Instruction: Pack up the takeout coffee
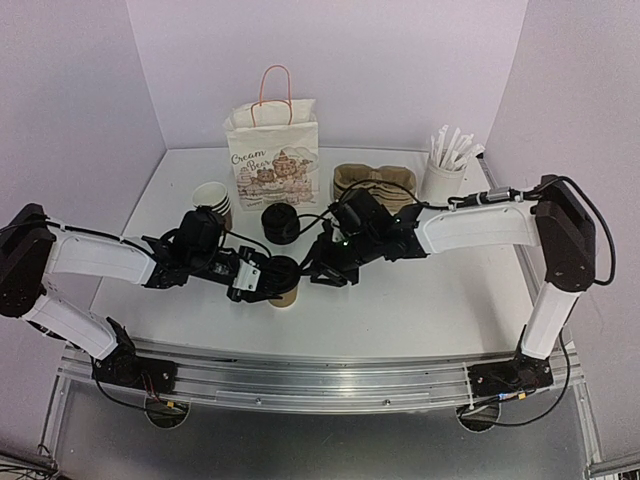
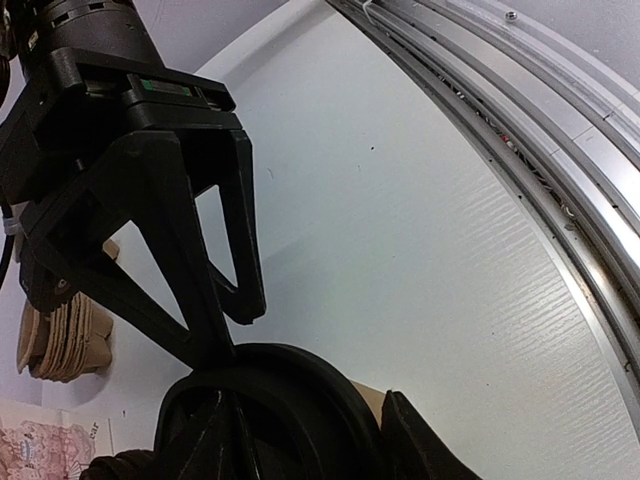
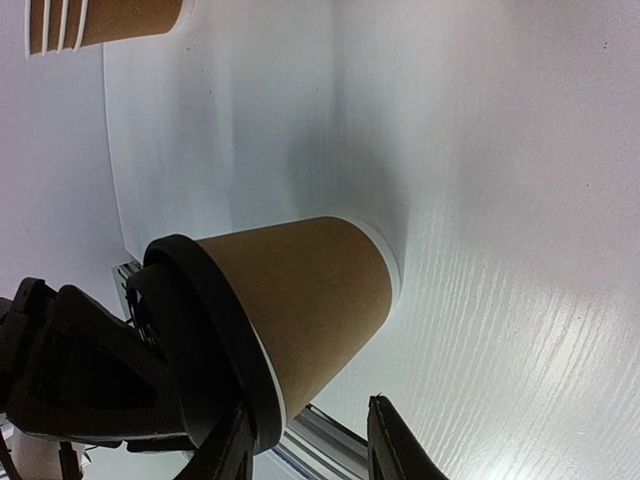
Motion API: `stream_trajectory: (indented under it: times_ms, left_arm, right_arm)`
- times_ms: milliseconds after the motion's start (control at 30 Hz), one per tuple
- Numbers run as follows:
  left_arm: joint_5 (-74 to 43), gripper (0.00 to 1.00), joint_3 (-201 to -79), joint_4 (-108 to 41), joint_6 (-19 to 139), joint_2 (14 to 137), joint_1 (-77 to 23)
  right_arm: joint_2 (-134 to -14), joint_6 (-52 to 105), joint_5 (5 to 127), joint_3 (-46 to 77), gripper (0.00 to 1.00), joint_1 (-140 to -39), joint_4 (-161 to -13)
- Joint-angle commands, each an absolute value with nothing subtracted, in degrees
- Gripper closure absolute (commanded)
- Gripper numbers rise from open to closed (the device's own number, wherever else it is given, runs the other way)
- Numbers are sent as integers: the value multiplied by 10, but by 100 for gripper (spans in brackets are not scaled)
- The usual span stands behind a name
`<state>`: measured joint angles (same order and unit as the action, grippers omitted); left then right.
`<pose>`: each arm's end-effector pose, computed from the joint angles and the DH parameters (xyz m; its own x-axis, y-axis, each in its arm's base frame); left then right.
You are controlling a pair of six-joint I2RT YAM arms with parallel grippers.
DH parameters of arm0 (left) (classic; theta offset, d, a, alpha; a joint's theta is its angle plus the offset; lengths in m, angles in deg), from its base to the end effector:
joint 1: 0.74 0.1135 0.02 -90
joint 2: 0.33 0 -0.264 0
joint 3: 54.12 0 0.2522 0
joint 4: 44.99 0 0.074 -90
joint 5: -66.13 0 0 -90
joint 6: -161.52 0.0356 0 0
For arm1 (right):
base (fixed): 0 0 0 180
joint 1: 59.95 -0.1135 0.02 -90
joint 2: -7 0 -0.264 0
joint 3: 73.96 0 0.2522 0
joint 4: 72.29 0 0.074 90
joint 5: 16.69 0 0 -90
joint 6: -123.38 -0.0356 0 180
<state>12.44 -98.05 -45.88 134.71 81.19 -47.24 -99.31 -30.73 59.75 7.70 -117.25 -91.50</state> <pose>0.1659 -0.2055 0.1594 0.6278 0.3832 -0.6775 0.7782 -0.2920 0.5560 0.2100 0.3425 0.1864 -0.9816 0.0899 -0.1687 -0.0603 0.6918 0.7196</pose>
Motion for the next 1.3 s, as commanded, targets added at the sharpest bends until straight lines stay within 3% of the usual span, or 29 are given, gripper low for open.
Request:
stream_trajectory:
  times_ms: [0, 667, 1267]
  left_arm:
    - [107, 52, -935, -374, 1321, 841, -470]
    - [121, 57, -875, -394, 1315, 844, -462]
    - [121, 58, -866, -406, 1318, 849, -462]
  right_arm:
    - [-1031, -308, 610, 82, 66, -1169, -933]
    - [-1078, -285, 598, 91, 71, -1190, -1003]
    - [-1119, -272, 576, 86, 84, -1203, -1044]
